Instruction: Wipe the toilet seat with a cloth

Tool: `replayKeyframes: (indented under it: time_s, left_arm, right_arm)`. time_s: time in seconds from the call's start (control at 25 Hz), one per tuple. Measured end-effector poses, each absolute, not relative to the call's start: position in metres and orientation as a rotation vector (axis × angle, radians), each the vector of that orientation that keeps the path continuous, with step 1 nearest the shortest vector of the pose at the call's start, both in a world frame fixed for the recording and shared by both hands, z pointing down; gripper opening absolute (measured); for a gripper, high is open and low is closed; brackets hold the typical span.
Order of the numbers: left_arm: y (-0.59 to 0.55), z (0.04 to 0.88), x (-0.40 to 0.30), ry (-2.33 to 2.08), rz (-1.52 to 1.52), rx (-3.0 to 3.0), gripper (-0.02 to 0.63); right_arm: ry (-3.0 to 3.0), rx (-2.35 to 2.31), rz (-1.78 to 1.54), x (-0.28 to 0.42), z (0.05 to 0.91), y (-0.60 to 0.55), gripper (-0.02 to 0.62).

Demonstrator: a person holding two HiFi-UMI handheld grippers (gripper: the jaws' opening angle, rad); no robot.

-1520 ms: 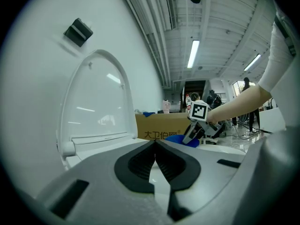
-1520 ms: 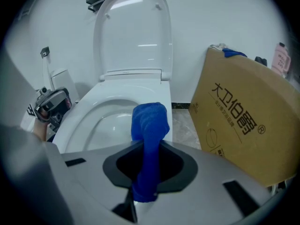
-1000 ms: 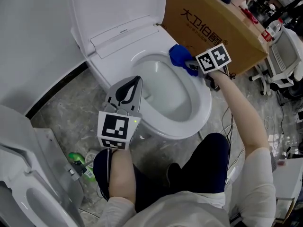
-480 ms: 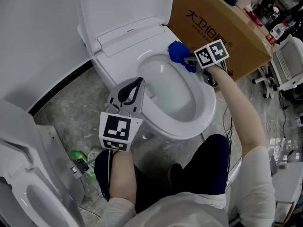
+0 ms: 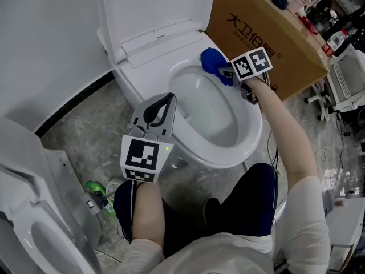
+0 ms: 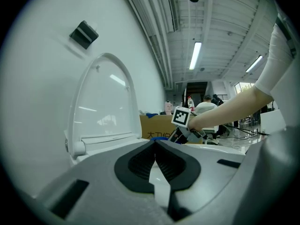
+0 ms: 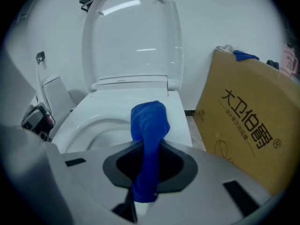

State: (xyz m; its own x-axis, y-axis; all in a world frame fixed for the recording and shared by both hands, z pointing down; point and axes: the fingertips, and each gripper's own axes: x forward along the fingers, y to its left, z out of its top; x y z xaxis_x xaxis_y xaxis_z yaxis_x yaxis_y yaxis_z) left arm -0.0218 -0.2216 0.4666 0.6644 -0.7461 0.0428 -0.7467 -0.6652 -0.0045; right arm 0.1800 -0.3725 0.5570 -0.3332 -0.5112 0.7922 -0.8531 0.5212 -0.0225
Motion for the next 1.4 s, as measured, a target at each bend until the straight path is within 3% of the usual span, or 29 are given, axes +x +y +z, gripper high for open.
replayKeyframes:
  time_s: [1.4]
  left_arm:
    - [-0.213, 0.454, -0.040, -1.318, -0.023, 2.840, 0.008]
  right_arm:
    - [-2.087, 1.071, 0.515, 0.099, 0.571, -0.382, 0.054]
